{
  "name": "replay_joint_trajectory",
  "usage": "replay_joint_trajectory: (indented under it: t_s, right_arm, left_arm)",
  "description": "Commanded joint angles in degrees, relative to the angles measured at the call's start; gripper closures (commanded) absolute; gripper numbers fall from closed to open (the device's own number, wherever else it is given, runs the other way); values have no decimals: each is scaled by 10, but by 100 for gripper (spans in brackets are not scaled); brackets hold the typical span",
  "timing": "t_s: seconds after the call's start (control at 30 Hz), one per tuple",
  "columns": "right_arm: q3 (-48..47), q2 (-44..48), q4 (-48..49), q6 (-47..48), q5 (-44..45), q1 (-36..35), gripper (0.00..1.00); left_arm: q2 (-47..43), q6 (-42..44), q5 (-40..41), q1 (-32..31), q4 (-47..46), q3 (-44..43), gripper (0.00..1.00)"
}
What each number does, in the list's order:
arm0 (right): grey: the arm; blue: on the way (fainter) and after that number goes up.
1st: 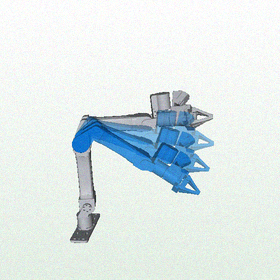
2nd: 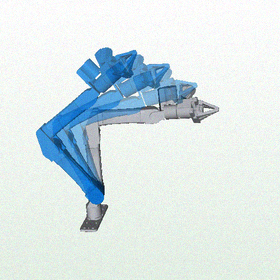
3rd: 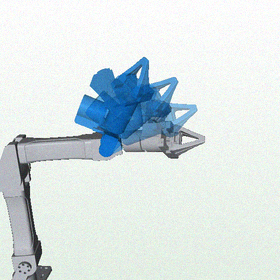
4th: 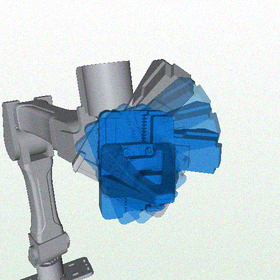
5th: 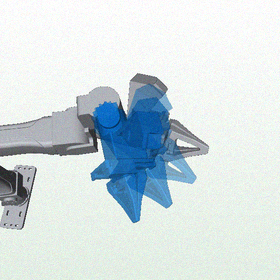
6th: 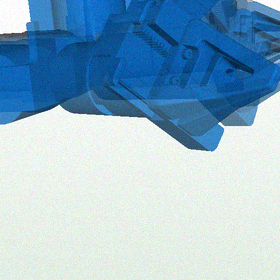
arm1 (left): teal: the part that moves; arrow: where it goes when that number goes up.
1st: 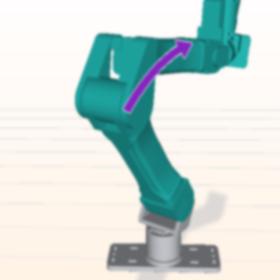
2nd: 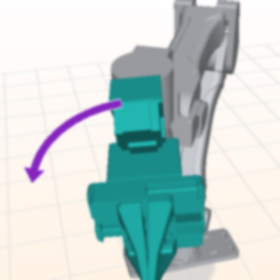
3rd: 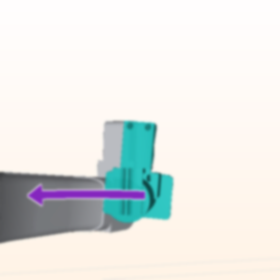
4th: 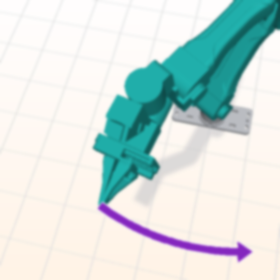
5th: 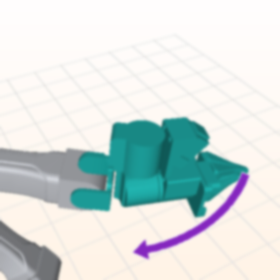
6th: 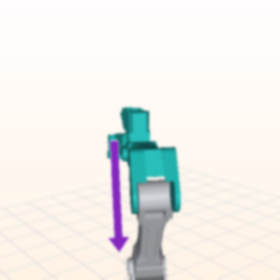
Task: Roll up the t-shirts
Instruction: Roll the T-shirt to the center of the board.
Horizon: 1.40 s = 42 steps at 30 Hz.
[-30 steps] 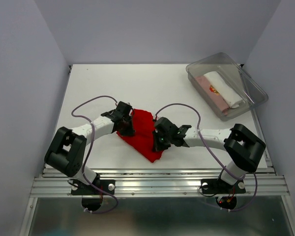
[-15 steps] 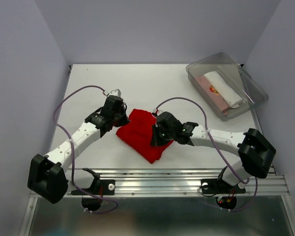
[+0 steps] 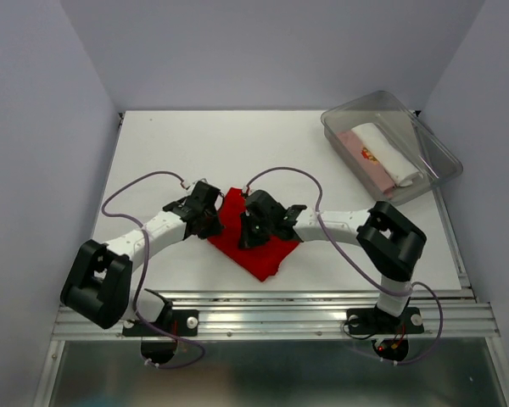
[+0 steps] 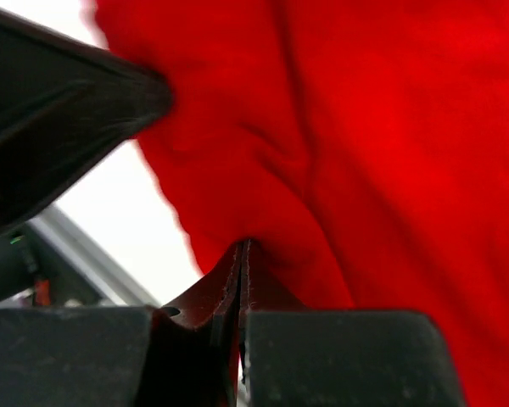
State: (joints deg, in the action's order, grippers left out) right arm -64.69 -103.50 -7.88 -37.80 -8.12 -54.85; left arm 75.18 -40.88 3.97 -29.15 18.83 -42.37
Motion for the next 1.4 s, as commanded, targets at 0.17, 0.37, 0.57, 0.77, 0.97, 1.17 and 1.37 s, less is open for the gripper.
replay_joint_trajectory:
  t_s: [0.17, 0.37, 0.57, 0.77, 0.97, 1.17, 1.37]
  right_arm:
    - [34, -1, -10, -14, 78, -5, 99]
    - [66, 117, -30, -4, 96, -5, 99]
    - [111, 201, -49, -26, 88, -5, 99]
    - [148, 178, -1, -65, 36, -32, 98]
    - [176, 140, -14, -76, 78, -32, 98]
    - [178, 130, -45, -34, 93, -32, 98]
    - [68, 138, -159, 38, 154, -69, 91]
  left_arm:
    - [46, -3, 27, 1, -28, -30, 100]
    - [-34, -1, 53, 1, 8, -47, 100]
    - [-36, 3, 61, 1, 2, -39, 100]
    - [22, -9, 32, 2, -42, -13, 100]
    - [80, -18, 30, 2, -56, -3, 100]
    - [38, 0, 57, 2, -23, -35, 100]
    - [-27, 8, 123, 3, 61, -116, 100]
